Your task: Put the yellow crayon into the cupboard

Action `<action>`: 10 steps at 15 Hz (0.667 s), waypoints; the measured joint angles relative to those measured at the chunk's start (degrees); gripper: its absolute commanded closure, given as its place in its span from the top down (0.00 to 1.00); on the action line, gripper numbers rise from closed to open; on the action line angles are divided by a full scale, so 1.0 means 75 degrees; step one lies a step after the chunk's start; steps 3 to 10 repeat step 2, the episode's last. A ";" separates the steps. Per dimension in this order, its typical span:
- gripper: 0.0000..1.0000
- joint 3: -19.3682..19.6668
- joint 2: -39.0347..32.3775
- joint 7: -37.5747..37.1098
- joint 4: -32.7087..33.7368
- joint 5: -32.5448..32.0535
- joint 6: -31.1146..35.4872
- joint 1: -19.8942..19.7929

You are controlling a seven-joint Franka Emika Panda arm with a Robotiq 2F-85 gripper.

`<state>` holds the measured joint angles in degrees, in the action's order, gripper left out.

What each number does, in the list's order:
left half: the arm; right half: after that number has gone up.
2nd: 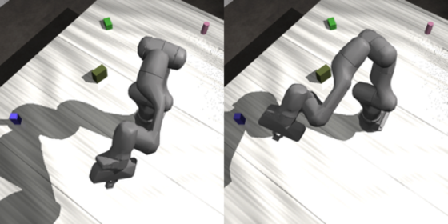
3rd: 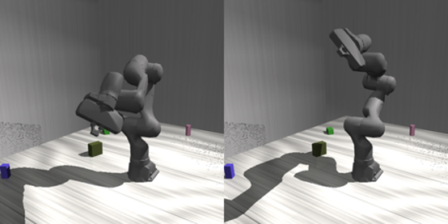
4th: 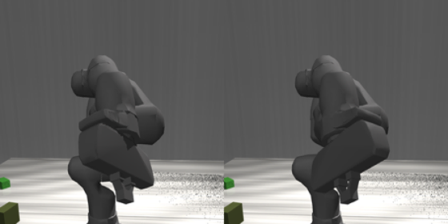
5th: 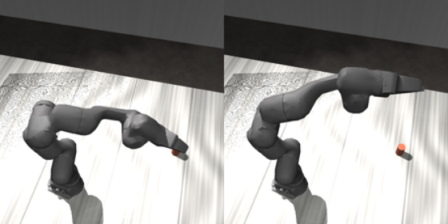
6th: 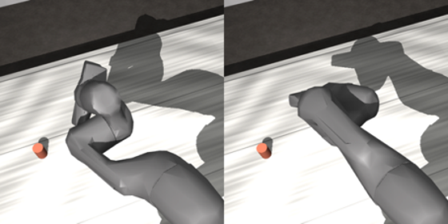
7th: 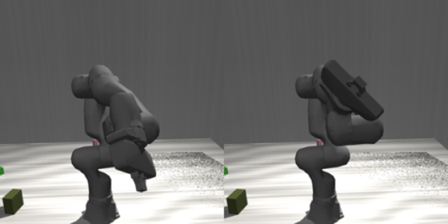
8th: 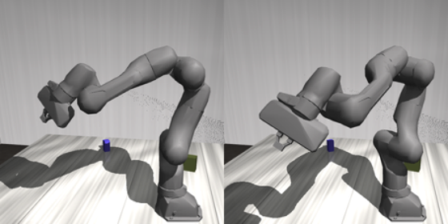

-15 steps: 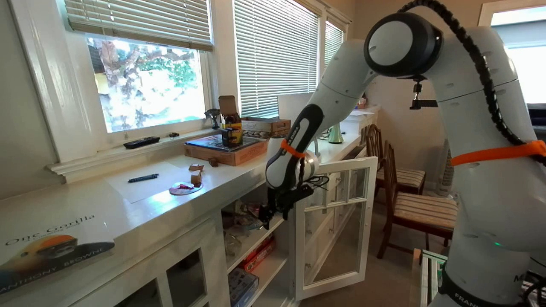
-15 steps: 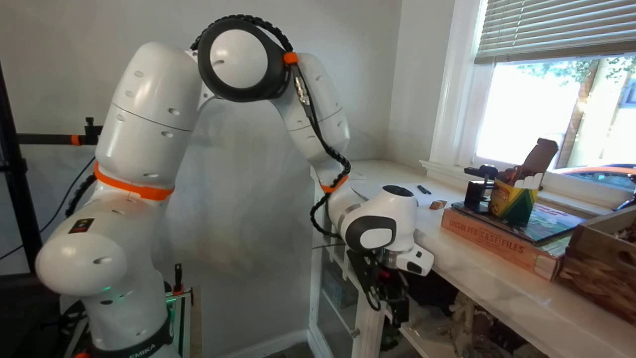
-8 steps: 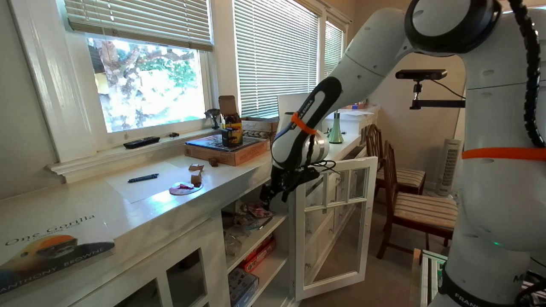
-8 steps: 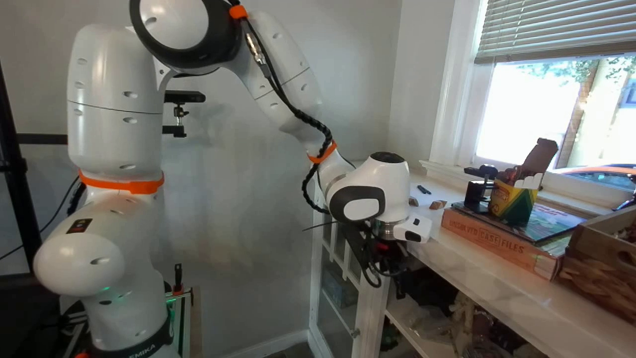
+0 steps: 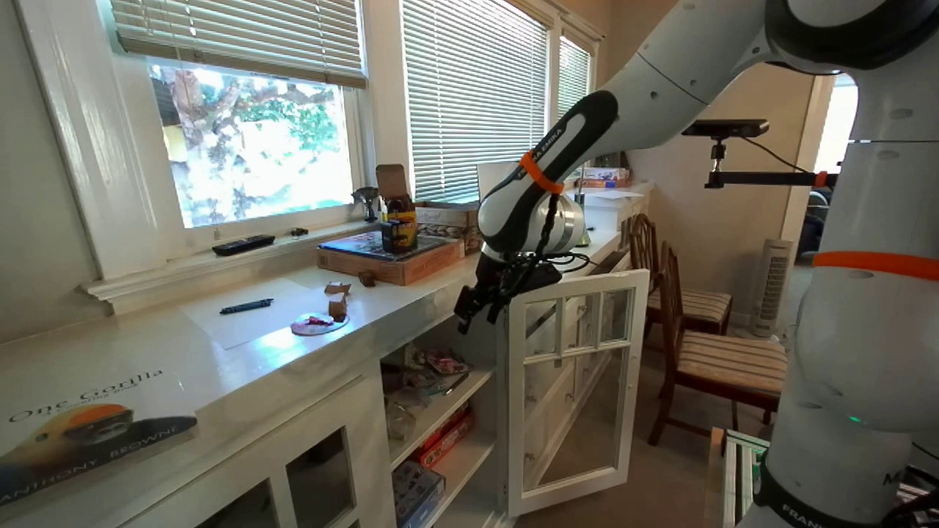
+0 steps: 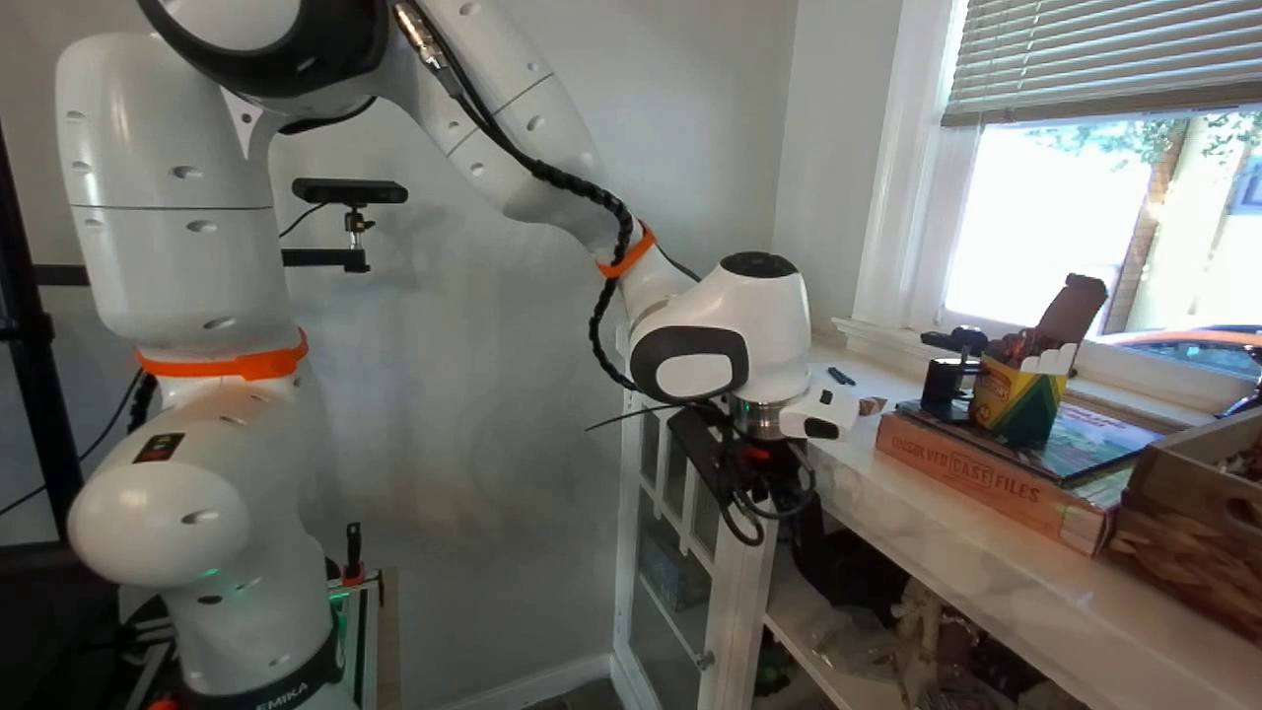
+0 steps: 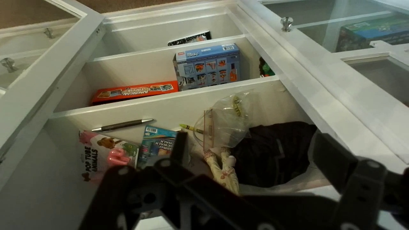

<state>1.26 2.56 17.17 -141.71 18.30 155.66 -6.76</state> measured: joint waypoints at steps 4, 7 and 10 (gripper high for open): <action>1.00 0.0055 0.0045 0.0033 0.0009 0.0011 -0.0008 0.0033; 1.00 0.0055 0.0045 0.0033 0.0009 0.0011 -0.0008 0.0033; 1.00 0.0055 0.0045 0.0033 0.0009 0.0011 -0.0008 0.0033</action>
